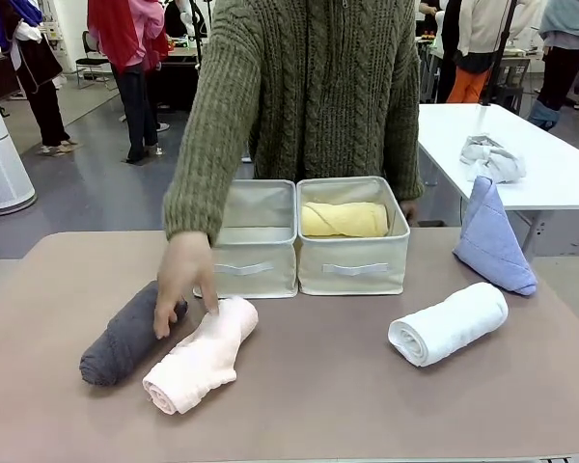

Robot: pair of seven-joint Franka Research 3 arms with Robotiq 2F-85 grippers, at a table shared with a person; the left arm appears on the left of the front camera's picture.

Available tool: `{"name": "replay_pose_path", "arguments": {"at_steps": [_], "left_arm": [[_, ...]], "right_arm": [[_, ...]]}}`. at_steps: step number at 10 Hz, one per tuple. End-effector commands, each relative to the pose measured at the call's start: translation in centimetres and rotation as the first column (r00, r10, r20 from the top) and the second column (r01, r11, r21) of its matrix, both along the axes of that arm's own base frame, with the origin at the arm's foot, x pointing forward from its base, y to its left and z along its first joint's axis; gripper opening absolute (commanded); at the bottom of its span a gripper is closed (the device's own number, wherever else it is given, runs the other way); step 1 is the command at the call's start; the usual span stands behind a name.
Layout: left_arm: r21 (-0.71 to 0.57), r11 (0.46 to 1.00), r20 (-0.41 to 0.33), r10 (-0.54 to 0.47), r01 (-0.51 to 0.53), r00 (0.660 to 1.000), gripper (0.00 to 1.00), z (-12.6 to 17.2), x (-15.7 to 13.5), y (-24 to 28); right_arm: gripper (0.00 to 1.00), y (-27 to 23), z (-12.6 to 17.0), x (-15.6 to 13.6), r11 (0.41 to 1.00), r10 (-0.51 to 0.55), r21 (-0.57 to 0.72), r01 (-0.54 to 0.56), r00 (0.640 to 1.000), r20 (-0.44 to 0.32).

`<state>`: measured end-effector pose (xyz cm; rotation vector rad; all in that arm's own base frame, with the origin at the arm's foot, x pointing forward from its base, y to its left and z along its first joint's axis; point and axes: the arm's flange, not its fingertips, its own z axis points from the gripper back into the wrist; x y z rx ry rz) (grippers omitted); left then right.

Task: Sort the towels based on their folding style.
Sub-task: Pick up one triangle-folded towel and place it in the left Fabric basket.

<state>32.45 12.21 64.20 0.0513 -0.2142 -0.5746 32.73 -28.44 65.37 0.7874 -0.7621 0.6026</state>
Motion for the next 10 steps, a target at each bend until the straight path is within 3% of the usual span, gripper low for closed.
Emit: {"name": "replay_pose_path", "arguments": {"at_steps": [1, 10], "left_arm": [[-0.019, 1.0, 0.014, 0.013, -0.013, 1.0, 0.16, -0.4, 1.4, -2.3], [-0.031, 0.999, 0.007, 0.045, -0.045, 0.999, 0.16, -1.2, 2.0, -6.0]], "right_arm": [[1.0, -0.1, 0.1, -0.1, 1.0, 0.014, 0.004, -0.014, 1.0, 0.016], [1.0, -0.1, 0.1, -0.1, 1.0, 0.014, 0.004, -0.014, 1.0, 0.016]]}}
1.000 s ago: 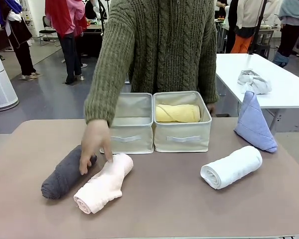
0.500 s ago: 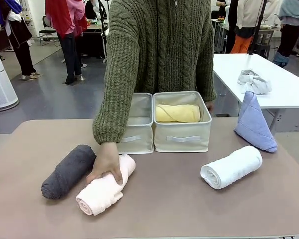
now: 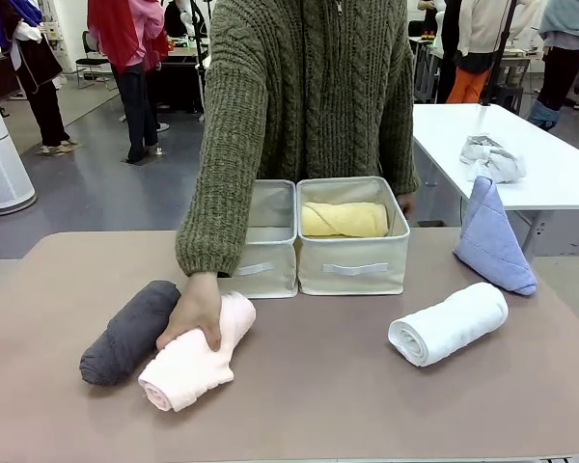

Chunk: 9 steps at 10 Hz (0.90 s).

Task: Sort the towels based on their folding style.
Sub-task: Pick up one triangle-folded towel and place it in the left Fabric basket.

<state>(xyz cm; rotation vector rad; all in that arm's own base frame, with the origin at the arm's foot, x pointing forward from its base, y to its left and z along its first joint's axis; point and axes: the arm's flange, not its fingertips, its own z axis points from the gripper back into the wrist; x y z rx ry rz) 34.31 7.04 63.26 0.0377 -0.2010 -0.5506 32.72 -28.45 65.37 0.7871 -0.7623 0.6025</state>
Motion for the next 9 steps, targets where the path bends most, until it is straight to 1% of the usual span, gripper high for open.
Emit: {"name": "replay_pose_path", "arguments": {"at_steps": [1, 4, 6, 8, 9], "left_arm": [[-0.017, 1.0, 0.026, 0.025, -0.025, 0.999, 0.16, -0.1, 0.0, -0.4], [-0.014, 0.999, 0.027, 0.031, -0.031, 0.999, 0.16, 0.2, -0.1, 1.6], [-0.013, 1.0, 0.026, 0.028, -0.028, 0.999, 0.16, 0.2, 0.0, 1.7], [-0.01, 1.0, 0.029, 0.005, -0.005, 1.0, 0.16, 0.8, 1.1, -0.3], [0.011, 1.0, 0.046, -0.023, 0.023, 0.999, 0.16, 2.0, 2.0, -2.6]], "right_arm": [[1.0, -0.1, 0.0, -0.1, 1.0, 0.014, 0.004, -0.014, 1.0, 0.015], [1.0, -0.1, 0.0, -0.1, 1.0, 0.014, 0.004, -0.014, 1.0, 0.015], [1.0, -0.1, 0.0, -0.1, 1.0, 0.014, 0.004, -0.014, 1.0, 0.015], [1.0, -0.1, 0.0, -0.1, 1.0, 0.014, 0.004, -0.014, 1.0, 0.015], [1.0, -0.1, 0.0, -0.1, 1.0, 0.014, 0.004, -0.014, 1.0, 0.015]]}}
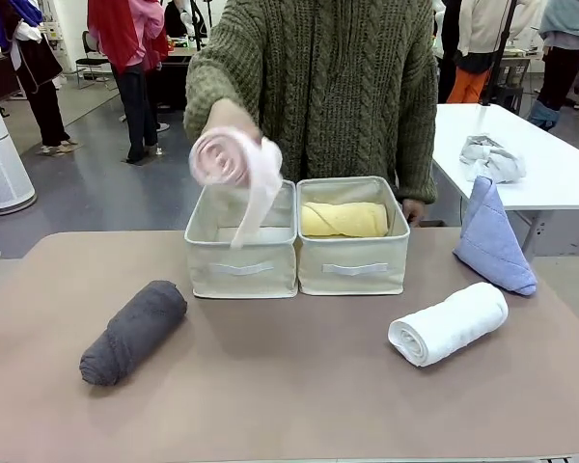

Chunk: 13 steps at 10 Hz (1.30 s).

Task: Sort the towels based on their folding style.
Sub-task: Pick up one triangle-folded towel and place it in the left Fabric basket.

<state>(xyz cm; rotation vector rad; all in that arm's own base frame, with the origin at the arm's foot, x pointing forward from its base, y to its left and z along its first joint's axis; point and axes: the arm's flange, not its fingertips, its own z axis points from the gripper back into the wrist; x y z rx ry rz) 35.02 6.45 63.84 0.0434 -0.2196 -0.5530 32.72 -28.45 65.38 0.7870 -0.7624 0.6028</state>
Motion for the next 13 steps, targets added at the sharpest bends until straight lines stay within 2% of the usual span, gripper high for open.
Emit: {"name": "replay_pose_path", "arguments": {"at_steps": [1, 2, 4, 6, 7, 8, 9, 13], "left_arm": [[0.029, 0.999, 0.044, -0.036, 0.034, 0.998, 0.16, 3.5, 2.8, -4.7], [0.028, 0.998, 0.04, -0.065, 0.064, 0.997, 0.16, 5.9, 5.3, -8.1], [0.046, 0.992, 0.02, -0.12, 0.119, 0.993, 0.16, 8.0, 8.7, -14.6], [0.039, 0.988, -0.041, -0.147, 0.148, 0.988, 0.16, 7.6, 10.9, -17.9], [0.033, 0.989, -0.064, -0.14, 0.142, 0.988, 0.16, 6.8, 11.6, -17.7], [-0.001, 0.99, -0.068, -0.143, 0.143, 0.987, 0.16, 6.4, 11.3, -16.0], [0.056, 0.984, -0.025, -0.166, 0.167, 0.986, 0.16, 5.9, 11.2, -19.1], [0.056, 0.984, -0.025, -0.166, 0.167, 0.986, 0.16, 5.9, 11.2, -19.1]], "right_arm": [[1.0, -0.1, 0.0, -0.1, 1.0, 0.014, 0.004, -0.014, 1.0, 0.015], [1.0, -0.1, 0.0, -0.1, 1.0, 0.014, 0.004, -0.014, 1.0, 0.015], [1.0, -0.1, 0.0, -0.1, 1.0, 0.014, 0.004, -0.014, 1.0, 0.015], [1.0, -0.1, 0.0, -0.1, 1.0, 0.014, 0.004, -0.014, 1.0, 0.015], [1.0, -0.1, 0.0, -0.1, 1.0, 0.014, 0.004, -0.014, 1.0, 0.015], [1.0, -0.1, 0.0, -0.1, 1.0, 0.014, 0.004, -0.014, 1.0, 0.015], [1.0, -0.1, 0.0, -0.1, 1.0, 0.014, 0.004, -0.014, 1.0, 0.015], [1.0, -0.1, 0.0, -0.1, 1.0, 0.014, 0.004, -0.014, 1.0, 0.015]]}}
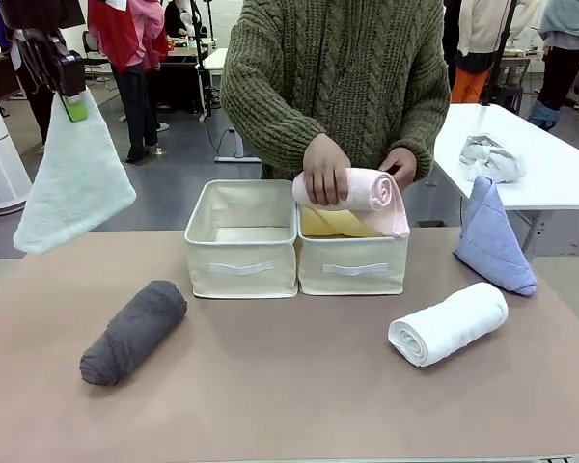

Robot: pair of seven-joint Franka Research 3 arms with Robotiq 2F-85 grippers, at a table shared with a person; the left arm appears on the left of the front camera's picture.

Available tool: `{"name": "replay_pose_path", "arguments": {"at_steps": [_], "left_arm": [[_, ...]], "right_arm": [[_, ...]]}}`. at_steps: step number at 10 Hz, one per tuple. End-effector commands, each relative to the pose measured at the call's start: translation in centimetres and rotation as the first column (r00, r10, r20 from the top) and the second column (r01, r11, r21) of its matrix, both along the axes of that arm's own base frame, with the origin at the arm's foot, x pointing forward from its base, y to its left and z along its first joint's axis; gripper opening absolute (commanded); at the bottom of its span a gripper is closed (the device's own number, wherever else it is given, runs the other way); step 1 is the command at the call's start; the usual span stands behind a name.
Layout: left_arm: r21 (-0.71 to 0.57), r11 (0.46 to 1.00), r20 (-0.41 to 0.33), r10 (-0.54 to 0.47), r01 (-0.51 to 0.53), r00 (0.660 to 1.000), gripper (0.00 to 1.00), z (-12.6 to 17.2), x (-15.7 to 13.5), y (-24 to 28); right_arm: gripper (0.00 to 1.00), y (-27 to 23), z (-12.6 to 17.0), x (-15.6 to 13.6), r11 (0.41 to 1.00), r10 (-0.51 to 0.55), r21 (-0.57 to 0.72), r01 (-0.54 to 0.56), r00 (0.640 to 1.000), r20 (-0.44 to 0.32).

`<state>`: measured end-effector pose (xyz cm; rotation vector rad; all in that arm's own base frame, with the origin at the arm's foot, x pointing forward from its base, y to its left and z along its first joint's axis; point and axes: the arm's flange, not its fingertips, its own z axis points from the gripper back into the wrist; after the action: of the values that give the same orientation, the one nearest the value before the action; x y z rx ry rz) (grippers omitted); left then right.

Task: Sort the towels based on their folding style.
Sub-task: Pick up one triangle-folded towel and place it in the left Fabric basket.

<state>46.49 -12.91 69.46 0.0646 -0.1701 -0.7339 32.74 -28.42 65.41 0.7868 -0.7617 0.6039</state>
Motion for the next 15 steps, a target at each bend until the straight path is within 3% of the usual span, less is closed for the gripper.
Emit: {"name": "replay_pose_path", "arguments": {"at_steps": [1, 2, 3, 6, 10, 13, 15], "left_arm": [[0.0, 1.0, -0.001, 0.002, -0.002, 1.0, 0.16, 0.0, 0.0, 0.1], [0.036, 0.995, 0.058, -0.095, 0.093, 0.994, 0.16, 1.0, 0.7, -2.5], [0.072, 0.989, 0.079, -0.131, 0.125, 0.988, 0.16, 1.6, 1.4, -4.6], [0.1, 0.967, 0.1, -0.243, 0.234, 0.965, 0.16, 2.0, 3.1, -9.5], [0.169, 0.908, 0.115, -0.405, 0.384, 0.907, 0.16, 1.3, 4.9, -16.5], [0.149, 0.923, 0.086, -0.371, 0.356, 0.925, 0.16, 1.1, 3.1, -16.0], [0.142, 0.915, 0.089, -0.392, 0.378, 0.916, 0.16, -0.5, 4.1, -17.5]], "right_arm": [[1.0, -0.2, 0.0, -0.1, 1.0, 0.013, 0.005, -0.013, 1.0, 0.015], [1.0, -0.2, 0.0, -0.1, 1.0, 0.013, 0.005, -0.013, 1.0, 0.015], [1.0, -0.2, 0.0, -0.1, 1.0, 0.013, 0.005, -0.013, 1.0, 0.015], [1.0, -0.2, 0.0, -0.1, 1.0, 0.013, 0.005, -0.013, 1.0, 0.015], [1.0, -0.2, 0.0, -0.1, 1.0, 0.013, 0.005, -0.013, 1.0, 0.015], [1.0, -0.2, 0.0, -0.1, 1.0, 0.013, 0.005, -0.013, 1.0, 0.015], [1.0, -0.2, 0.0, -0.1, 1.0, 0.013, 0.005, -0.013, 1.0, 0.015]]}}
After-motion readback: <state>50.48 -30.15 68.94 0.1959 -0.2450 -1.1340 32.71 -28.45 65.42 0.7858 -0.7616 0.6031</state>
